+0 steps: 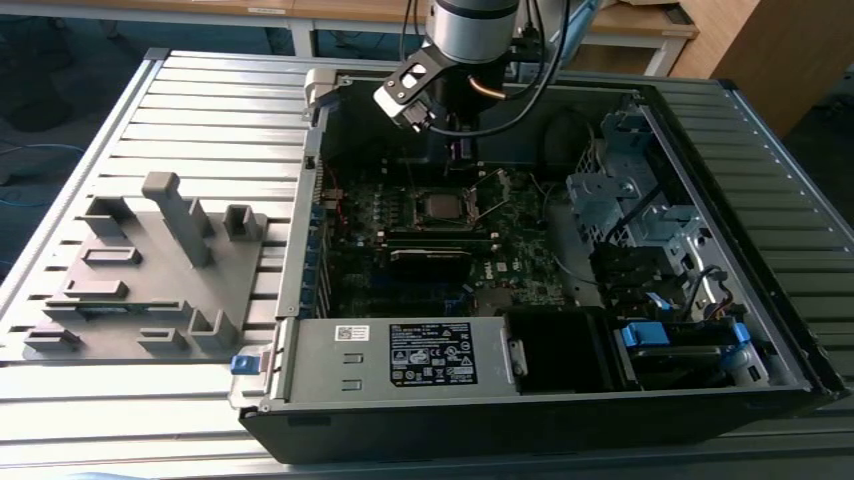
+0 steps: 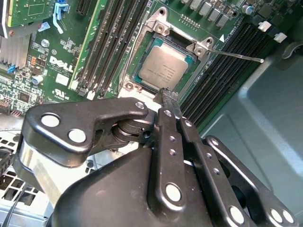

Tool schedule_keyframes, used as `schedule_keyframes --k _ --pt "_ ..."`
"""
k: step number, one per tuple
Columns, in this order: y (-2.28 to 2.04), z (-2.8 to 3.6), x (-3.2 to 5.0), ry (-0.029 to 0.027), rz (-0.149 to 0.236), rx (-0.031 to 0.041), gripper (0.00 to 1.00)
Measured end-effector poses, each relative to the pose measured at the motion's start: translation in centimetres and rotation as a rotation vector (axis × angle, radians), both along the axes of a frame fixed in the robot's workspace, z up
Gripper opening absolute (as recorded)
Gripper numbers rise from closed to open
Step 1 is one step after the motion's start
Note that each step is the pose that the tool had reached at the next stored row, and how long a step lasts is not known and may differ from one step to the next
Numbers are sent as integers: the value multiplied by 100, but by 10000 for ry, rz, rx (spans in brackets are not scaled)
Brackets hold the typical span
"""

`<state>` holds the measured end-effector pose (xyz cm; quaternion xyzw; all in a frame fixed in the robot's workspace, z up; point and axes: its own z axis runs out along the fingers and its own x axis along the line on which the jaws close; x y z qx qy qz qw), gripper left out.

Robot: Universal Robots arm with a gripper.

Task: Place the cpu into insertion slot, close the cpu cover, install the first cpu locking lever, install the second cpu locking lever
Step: 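Close the cpu cover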

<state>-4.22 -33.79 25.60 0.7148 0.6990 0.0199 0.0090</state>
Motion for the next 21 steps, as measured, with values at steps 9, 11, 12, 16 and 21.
schedule_keyframes --k 9,11,12,16,21 --pt "0 -1 62 0 0 0 11" --pt "0 0 68 0 0 0 11" --pt "0 0 72 0 0 0 11" --pt "0 -1 86 0 0 1 11" --pt "0 0 99 0 -1 0 11"
